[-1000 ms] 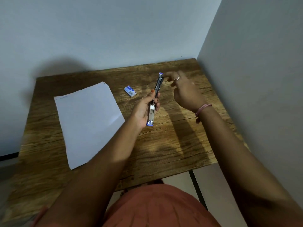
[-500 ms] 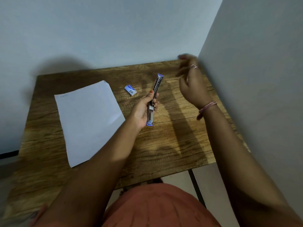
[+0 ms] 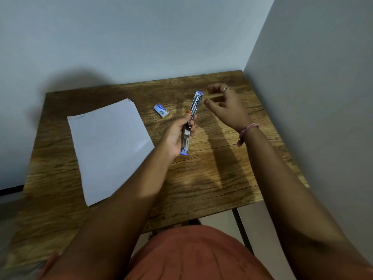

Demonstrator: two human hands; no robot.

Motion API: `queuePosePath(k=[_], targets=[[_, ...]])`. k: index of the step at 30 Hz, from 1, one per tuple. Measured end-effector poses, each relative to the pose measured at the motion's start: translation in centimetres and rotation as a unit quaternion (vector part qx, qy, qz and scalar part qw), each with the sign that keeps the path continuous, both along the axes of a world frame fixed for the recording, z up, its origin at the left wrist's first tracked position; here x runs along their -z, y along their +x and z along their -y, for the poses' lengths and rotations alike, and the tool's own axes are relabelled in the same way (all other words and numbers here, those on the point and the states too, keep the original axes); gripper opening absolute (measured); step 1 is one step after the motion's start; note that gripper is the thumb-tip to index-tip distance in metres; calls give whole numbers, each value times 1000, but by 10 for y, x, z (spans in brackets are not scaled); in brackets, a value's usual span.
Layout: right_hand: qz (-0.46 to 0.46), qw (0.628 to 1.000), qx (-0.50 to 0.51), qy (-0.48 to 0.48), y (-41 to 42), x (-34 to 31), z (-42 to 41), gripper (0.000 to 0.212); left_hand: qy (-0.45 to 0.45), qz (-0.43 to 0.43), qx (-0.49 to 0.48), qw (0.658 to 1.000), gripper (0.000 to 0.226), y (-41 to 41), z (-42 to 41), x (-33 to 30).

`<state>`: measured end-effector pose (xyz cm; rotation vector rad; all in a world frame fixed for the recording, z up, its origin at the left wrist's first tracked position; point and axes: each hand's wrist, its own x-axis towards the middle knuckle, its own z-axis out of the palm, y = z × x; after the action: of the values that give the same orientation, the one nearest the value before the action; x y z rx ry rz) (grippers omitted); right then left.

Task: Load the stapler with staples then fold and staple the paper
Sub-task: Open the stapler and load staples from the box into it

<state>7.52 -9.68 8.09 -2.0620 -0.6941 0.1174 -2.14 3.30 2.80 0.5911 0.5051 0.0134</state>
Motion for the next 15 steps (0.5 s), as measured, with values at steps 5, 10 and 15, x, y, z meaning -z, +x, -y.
queuePosePath(k=[5, 10, 15], targets=[[-87, 994, 8, 60, -6, 3, -9, 31, 33, -6, 4, 999, 24, 0, 2, 2], [-115, 987, 41, 106, -9, 8, -21, 26, 76, -7, 11, 997, 24, -1, 1, 2], [-107, 984, 84, 114, -11, 10, -27, 19, 82, 2, -8, 997, 8, -3, 0, -1]])
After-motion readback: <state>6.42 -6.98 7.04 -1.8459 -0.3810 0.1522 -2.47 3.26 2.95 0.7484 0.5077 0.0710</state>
